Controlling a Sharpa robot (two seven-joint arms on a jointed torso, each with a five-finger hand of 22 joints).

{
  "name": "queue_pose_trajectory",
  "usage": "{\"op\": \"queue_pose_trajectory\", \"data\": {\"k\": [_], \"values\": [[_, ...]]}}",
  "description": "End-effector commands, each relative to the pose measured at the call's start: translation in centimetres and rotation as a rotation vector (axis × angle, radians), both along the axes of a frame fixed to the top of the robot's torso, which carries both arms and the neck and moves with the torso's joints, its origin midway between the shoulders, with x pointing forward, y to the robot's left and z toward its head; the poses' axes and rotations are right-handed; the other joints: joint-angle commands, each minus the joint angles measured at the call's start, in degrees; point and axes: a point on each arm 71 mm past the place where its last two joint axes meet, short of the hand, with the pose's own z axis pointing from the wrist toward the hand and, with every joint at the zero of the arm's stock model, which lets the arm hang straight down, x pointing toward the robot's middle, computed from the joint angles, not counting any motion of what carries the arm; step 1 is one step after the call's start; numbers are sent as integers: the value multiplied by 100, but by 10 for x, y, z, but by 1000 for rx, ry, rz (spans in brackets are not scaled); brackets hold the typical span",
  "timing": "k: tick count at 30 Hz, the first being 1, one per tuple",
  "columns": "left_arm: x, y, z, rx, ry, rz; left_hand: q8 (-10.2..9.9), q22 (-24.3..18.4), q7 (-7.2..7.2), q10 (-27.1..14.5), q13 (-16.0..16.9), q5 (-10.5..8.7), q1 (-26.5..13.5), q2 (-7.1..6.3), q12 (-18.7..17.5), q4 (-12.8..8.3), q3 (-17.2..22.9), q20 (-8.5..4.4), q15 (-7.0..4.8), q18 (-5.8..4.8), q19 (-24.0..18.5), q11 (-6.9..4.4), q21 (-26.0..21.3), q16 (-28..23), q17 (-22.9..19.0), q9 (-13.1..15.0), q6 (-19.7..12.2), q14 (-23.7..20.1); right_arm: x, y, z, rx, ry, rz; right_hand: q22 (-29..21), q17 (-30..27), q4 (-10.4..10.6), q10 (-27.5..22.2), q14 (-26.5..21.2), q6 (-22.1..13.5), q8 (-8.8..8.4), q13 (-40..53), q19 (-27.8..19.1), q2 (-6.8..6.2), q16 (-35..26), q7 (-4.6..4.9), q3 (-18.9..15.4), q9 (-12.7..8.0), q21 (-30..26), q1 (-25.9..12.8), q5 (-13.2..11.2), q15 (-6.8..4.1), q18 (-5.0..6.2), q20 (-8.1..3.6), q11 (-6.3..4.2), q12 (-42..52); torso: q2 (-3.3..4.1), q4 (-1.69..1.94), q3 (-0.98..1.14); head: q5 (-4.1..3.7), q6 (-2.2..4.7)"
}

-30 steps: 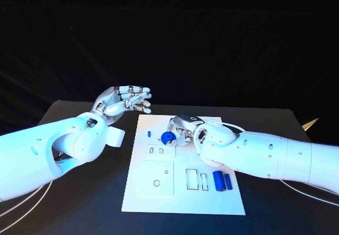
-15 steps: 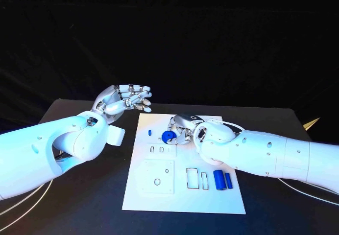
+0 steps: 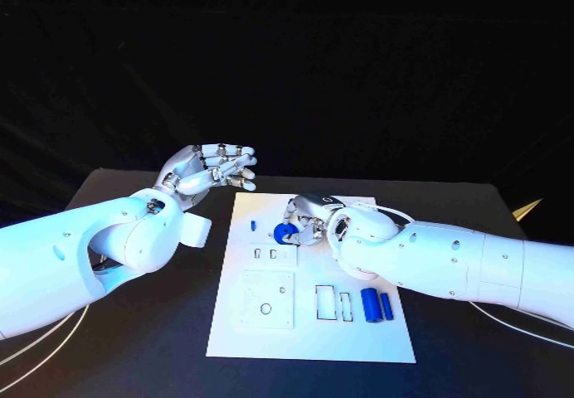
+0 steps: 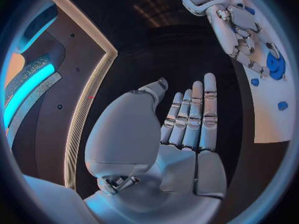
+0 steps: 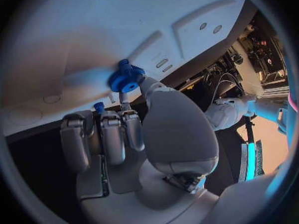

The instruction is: Assemble the parts on the task board

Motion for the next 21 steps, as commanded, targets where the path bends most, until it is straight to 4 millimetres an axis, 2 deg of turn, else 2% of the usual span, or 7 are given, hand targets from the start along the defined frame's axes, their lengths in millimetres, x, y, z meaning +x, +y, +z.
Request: {"op": "queue_pose_trajectory", "data": {"k": [1, 3, 10, 21], "values": [[-1, -2, 1, -8, -2, -21, -32, 7, 198, 5, -3, -19, -39, 18, -25, -37, 10, -12, 7, -3, -48, 10, 29, 36, 8, 5, -43, -34, -1, 1, -3, -18, 6, 20, 1506, 1469, -50, 213, 599, 48, 31, 1096, 587, 13, 33, -14, 123, 11, 32, 109, -19, -51, -39, -46, -39, 27, 1, -1, 1, -1, -6], [-1, -2, 1, -7, -2, -22, -30, 24, 198, 8, -2, -19, -45, 21, -24, -43, 15, -10, 8, -1, -70, 10, 57, 44, 25, 9, -41, -44, -1, 1, -2, -21, -3, 20, 1506, 1474, -111, 213, 600, 58, 29, 1096, 587, -3, 35, -16, 239, 7, 32, 134, -12, -55, -39, -53, -42, 25, 1, 0, 0, -3, -6], [-1, -2, 1, -7, 0, -22, -30, 24, 198, 8, -2, -19, -45, 22, -24, -43, 16, -9, 8, -1, -70, 10, 57, 44, 25, 9, -41, -45, -1, 3, 1, -28, -67, 24, 1506, 1477, -161, 215, 601, 59, 21, 1098, 587, -96, 36, -10, 322, 1, 32, 92, 12, -51, -39, -53, -38, 26, 4, 2, 0, -7, -8], [0, -2, 1, -7, 1, -24, -29, 26, 198, 8, -2, -19, -46, 22, -24, -43, 16, -9, 8, -1, -72, 10, 59, 45, 26, 9, -40, -46, -5, 5, 8, 46, -133, 37, 1506, 1482, -149, 244, 602, 100, 22, 1123, 587, -270, 38, -24, 470, -3, 32, -172, 279, -55, -39, -55, -49, 51, 0, 5, 2, -9, 2]]}}
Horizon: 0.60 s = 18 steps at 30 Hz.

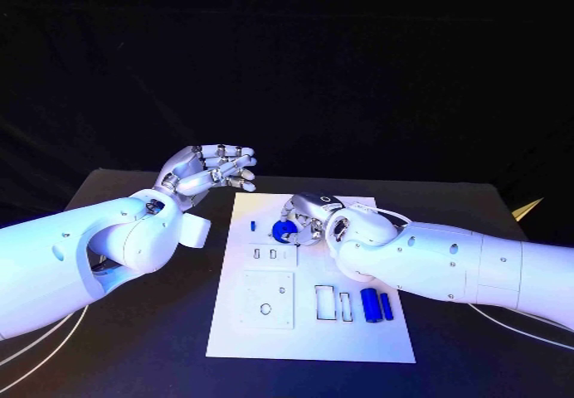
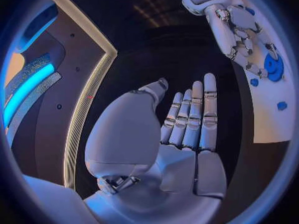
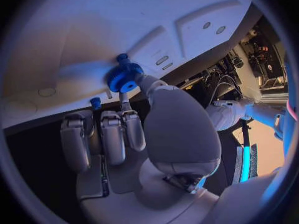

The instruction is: Assemble the parts on the task board

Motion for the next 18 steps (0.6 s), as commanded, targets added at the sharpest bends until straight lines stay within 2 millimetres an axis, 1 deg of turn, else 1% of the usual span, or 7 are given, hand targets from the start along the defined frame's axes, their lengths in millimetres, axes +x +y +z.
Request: {"op": "queue_pose_trajectory", "data": {"k": [1, 5, 12, 18], "values": [[-1, -2, 1, -8, -3, -21, -29, 7, 198, 8, -2, -19, -46, 22, -24, -27, 0, 8, 8, -1, -26, 10, 18, 18, 7, 5, -40, -46, -3, 2, 6, 42, -64, 24, 1508, 1478, 1, 245, 580, 24, 1, 1124, 609, 1, 36, -10, 29, 0, 32, -61, 36, -36, -39, -35, -50, 23, -2, -1, 2, 5, -1], [-1, -2, 1, -8, -3, -21, -29, 7, 198, 8, -2, -19, -46, 22, -24, -27, 0, 8, 8, -1, -26, 10, 18, 18, 7, 5, -40, -46, -4, 2, 7, 59, -77, 28, 1508, 1485, 0, 250, 582, 35, 4, 1128, 609, -24, 39, -16, 66, 2, 32, -111, 119, -41, -39, -38, -56, 26, -1, -7, 2, 8, 2], [0, -2, 1, -8, -3, -21, -29, 7, 198, 8, -2, -19, -46, 22, -24, -27, 0, 8, 8, -1, -26, 10, 18, 18, 7, 5, -40, -46, -7, 0, 11, 84, -104, 30, 1508, 1496, -8, 256, 584, 42, 5, 1133, 609, -31, 42, -21, 97, 3, 32, -126, 168, -44, -39, -41, -61, 31, 0, -10, 1, 16, 12], [0, -2, 1, -8, -3, -21, -29, 7, 198, 8, -2, -19, -46, 22, -24, -27, 0, 8, 8, -1, -26, 10, 18, 18, 7, 5, -40, -46, -5, -4, 12, 74, -127, 15, 1508, 1493, -11, 254, 583, 46, 5, 1130, 609, -34, 41, -22, 110, 3, 32, -134, 189, -45, -39, -43, -63, 28, -2, -7, -1, 14, 18]]}}
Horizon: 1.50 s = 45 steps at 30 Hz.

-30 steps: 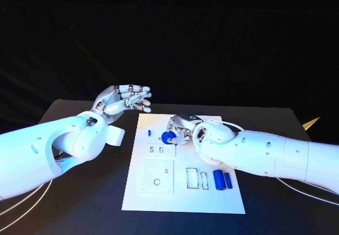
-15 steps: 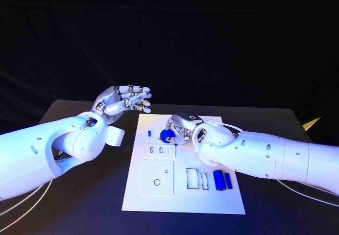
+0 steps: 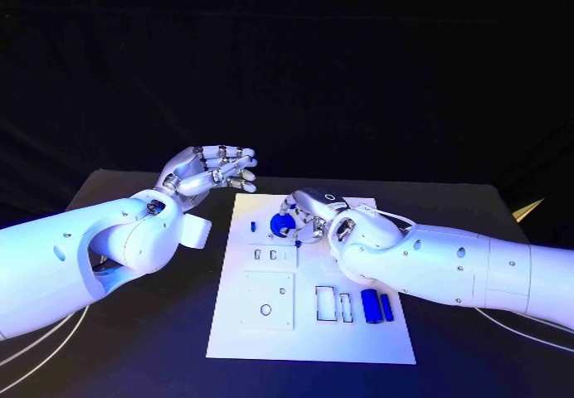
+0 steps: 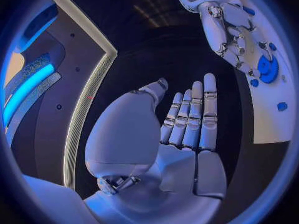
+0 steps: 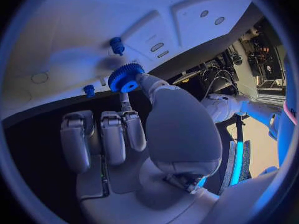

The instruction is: Assemble the parts on the task board

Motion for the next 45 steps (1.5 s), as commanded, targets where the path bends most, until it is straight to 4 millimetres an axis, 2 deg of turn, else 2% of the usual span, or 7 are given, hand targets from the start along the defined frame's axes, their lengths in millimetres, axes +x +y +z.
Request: {"op": "queue_pose_trajectory", "data": {"k": [1, 20, 37, 45], "values": [[-1, -2, 1, -8, -4, -20, -29, 7, 198, 8, -2, -19, -46, 22, -24, -27, 0, 9, 8, -1, -28, 10, 18, 18, 8, 6, -40, -46, 1, -1, 3, -1, -52, 1, 1509, 1494, -3, 234, 583, 24, 7, 1131, 609, -21, 18, 0, 40, 10, 32, -57, 22, -46, -39, -43, -43, 28, 0, 3, -1, -4, 3], [0, -3, 1, -9, -5, -20, -29, 7, 198, 8, -2, -19, -46, 22, -24, -27, 0, 9, 8, -1, -28, 10, 18, 18, 8, 6, -40, -46, 20, -3, 1, -68, -73, -62, 1509, 1508, -33, 236, 587, 19, 0, 1132, 609, -54, 23, -2, 67, 9, 32, -62, -2, -48, -39, -46, -46, 29, 4, 7, -4, -40, 53], [0, -4, 1, -9, -5, -22, -29, 7, 198, 8, -2, -19, -46, 22, -24, -27, 0, 9, 8, -1, -28, 10, 18, 18, 8, 6, -40, -46, 26, 0, -1, -94, -72, -82, 1509, 1508, -57, 241, 587, 23, -2, 1137, 609, -51, 23, -3, 103, 9, 32, -53, -32, -50, -39, -48, -47, 33, 7, 11, -3, -34, 28], [0, -4, 1, -9, -4, -21, -29, 7, 198, 8, -2, -19, -46, 22, -24, -27, 0, 9, 8, -1, -28, 10, 18, 18, 8, 6, -40, -46, 28, -1, -4, -120, -51, -96, 1509, 1508, -62, 239, 587, 21, -4, 1135, 609, -58, 23, 0, 112, 9, 32, -64, -60, -50, -39, -49, -45, 31, 3, -3, -1, -23, 11]]}}
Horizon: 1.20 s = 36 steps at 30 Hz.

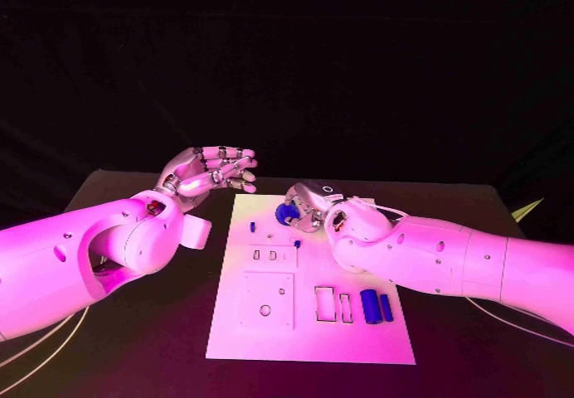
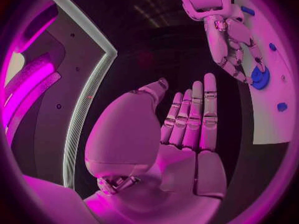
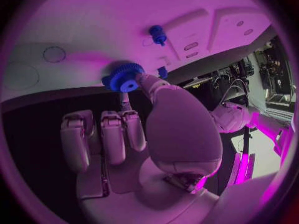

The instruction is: Assemble the parts on the task board

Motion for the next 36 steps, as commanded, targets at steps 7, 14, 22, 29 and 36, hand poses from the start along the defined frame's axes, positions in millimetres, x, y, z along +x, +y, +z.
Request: {"op": "queue_pose_trajectory", "data": {"k": [7, 14, 22, 29, 36], "values": [[-1, -3, 1, -8, -4, -20, -29, 9, 198, 8, -2, -19, -46, 22, -24, -27, 0, 10, 8, -2, -30, 10, 18, 18, 5, 9, -40, -46, 2, 1, -2, -41, 18, -8, 1506, 1509, -14, 260, 608, 35, 9, 1131, 609, -27, 23, -8, 33, 5, 32, -35, -12, -29, -39, -50, -25, 31, -3, -1, 4, -5, -10], [-1, -2, 1, -8, -4, -19, -29, 9, 198, 8, -2, -19, -46, 22, -24, -27, 0, 10, 8, -2, -30, 10, 18, 18, 5, 9, -40, -46, 2, 3, -3, -36, 32, 6, 1506, 1509, -2, 222, 608, -77, -74, 1091, 609, -98, 23, 28, 36, -26, 32, -153, -83, -8, -39, -39, 5, -17, -1, -11, 3, -3, -14], [-1, -2, 1, -6, 0, -21, -31, 34, 201, 4, -2, -19, -57, 23, -25, -37, 7, 16, 12, 0, -68, 13, 59, 27, 30, 13, -44, -68, 3, 1, -6, -33, 70, 7, 1506, 1509, 320, 182, 608, -269, -292, 1052, 609, -99, 23, 87, -318, -83, 32, -703, -528, 56, -39, 28, 72, -67, -2, -3, 1, -9, -30], [-1, -2, 1, -4, 3, -22, -32, 36, 202, 2, -2, -20, -61, 22, -26, -37, 6, 17, 14, -1, -75, 14, 62, 26, 31, 13, -47, -74, 3, 0, -7, -34, 92, 7, 1506, 1509, 432, 183, 608, -273, -331, 1054, 609, -56, 23, 91, -468, -84, 32, -821, -489, 62, -39, 32, 76, -67, -5, -6, 3, -11, -37], [-1, -2, 1, -3, 3, -21, -32, 36, 202, 2, -2, -20, -61, 22, -26, -37, 6, 17, 14, -1, -75, 14, 62, 26, 31, 13, -47, -74, 3, -1, -8, -40, 103, 5, 1506, 1509, 432, 193, 608, -239, -326, 1064, 609, -23, 23, 84, -474, -76, 32, -798, -426, 59, -39, 32, 71, -56, -5, -4, 3, -9, -38]]}}
